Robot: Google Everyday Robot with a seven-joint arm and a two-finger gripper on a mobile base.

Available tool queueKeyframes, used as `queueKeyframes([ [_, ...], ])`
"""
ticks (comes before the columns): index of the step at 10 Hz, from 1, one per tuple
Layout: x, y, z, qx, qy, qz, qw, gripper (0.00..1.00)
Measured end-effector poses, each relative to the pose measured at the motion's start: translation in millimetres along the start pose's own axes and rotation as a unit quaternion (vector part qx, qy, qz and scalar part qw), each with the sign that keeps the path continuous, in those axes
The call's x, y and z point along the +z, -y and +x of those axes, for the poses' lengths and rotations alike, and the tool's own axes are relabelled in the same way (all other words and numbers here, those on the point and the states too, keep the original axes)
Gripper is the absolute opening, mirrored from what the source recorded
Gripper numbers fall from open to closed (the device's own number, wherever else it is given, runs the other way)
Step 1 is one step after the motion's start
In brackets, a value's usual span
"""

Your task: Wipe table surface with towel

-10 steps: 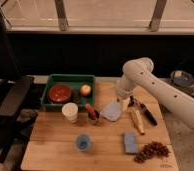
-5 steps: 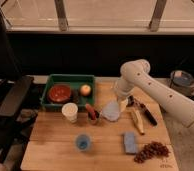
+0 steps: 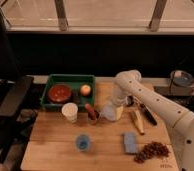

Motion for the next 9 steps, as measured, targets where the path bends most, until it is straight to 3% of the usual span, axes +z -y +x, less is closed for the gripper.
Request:
queueKeyframes([
  [3, 19.3, -7.3, 6.0, 0.017, 0.016, -0.019, 0.9995, 0.76],
  [9, 19.8, -25.7, 7.4, 0.036, 0.029, -0.016, 0.9988, 0.17],
])
